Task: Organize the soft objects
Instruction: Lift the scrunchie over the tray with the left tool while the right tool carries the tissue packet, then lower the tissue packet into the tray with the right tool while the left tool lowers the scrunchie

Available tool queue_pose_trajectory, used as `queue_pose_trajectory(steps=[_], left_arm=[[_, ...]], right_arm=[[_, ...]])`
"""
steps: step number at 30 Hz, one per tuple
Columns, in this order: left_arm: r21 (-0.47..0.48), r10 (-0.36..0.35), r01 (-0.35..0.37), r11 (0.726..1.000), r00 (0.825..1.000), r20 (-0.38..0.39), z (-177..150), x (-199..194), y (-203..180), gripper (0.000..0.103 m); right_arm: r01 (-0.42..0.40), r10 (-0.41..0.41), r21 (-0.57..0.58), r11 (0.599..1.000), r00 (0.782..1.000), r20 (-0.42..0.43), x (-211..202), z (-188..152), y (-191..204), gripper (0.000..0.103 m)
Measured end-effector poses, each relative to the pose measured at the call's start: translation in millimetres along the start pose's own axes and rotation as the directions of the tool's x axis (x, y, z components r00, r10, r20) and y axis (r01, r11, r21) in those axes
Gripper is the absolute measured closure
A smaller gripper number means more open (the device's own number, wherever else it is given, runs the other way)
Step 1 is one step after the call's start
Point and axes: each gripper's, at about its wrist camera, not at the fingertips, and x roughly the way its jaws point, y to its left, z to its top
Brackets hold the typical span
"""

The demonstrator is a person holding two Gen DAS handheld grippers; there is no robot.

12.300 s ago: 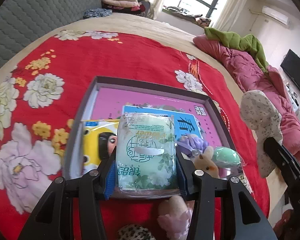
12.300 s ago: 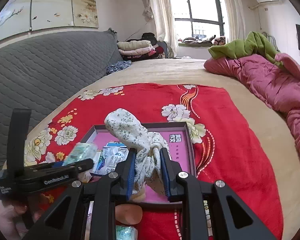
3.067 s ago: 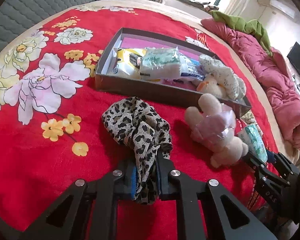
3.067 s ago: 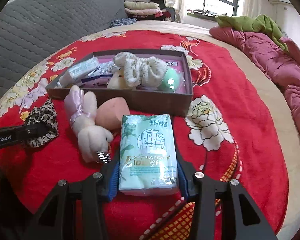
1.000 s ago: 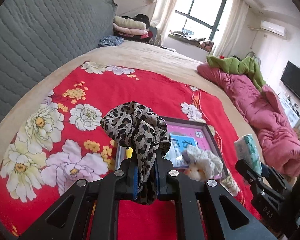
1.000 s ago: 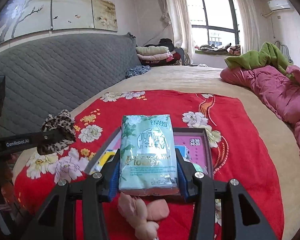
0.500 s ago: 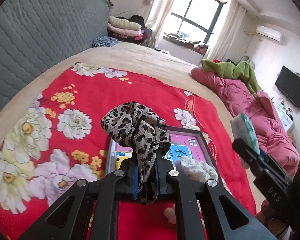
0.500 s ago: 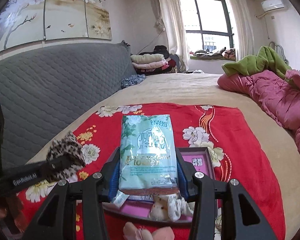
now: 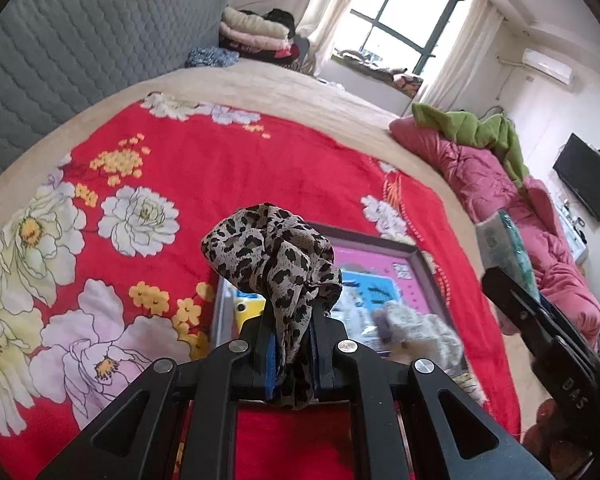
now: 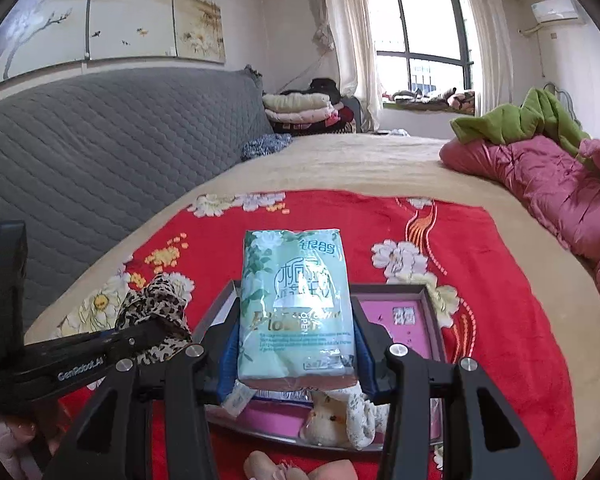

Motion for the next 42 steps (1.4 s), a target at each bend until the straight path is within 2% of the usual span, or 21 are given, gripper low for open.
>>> queue_pose_trajectory(steps=[1, 4, 10, 27, 42], left_arm=[[-0.002, 0.002, -0.002, 1.0, 1.0, -0.006, -0.8, 3.8, 2.9, 0.091], [0.029, 0.07, -0.07, 0.997, 0.997, -0.028, -5.9, 19.4, 11.8, 0.091], [-0.01, 0.053, -0.054, 0.999, 0.995, -0.086, -14.3, 42.4, 28.9, 0.091], [0.005, 0.004, -0.004, 1.0, 0.983, -0.182, -32.6, 77.3, 21.3, 0.091], [0.029, 0.001, 0.004, 1.0, 0.982, -0.188, -33.6, 79.5, 17.9, 0.091]], right_arm=[[0.003, -0.003, -0.001, 1.0, 1.0, -0.005, 1.9, -1.6, 0.0, 0.055], [0.001, -0.001, -0.001, 1.0, 0.999, -0.037, 12.4, -9.0, -0.1, 0.055], [0.001, -0.002, -0.009, 1.0, 0.997, -0.073, 24.7, -19.4, 0.0, 0.055], [0.03, -0.035, -0.032, 0.999, 0.987, -0.154, 52.8, -36.4, 4.9, 0.055], [0.062, -0.077, -0.076, 0.995, 0.974, -0.213, 71.3, -47.8, 10.0, 0.055]])
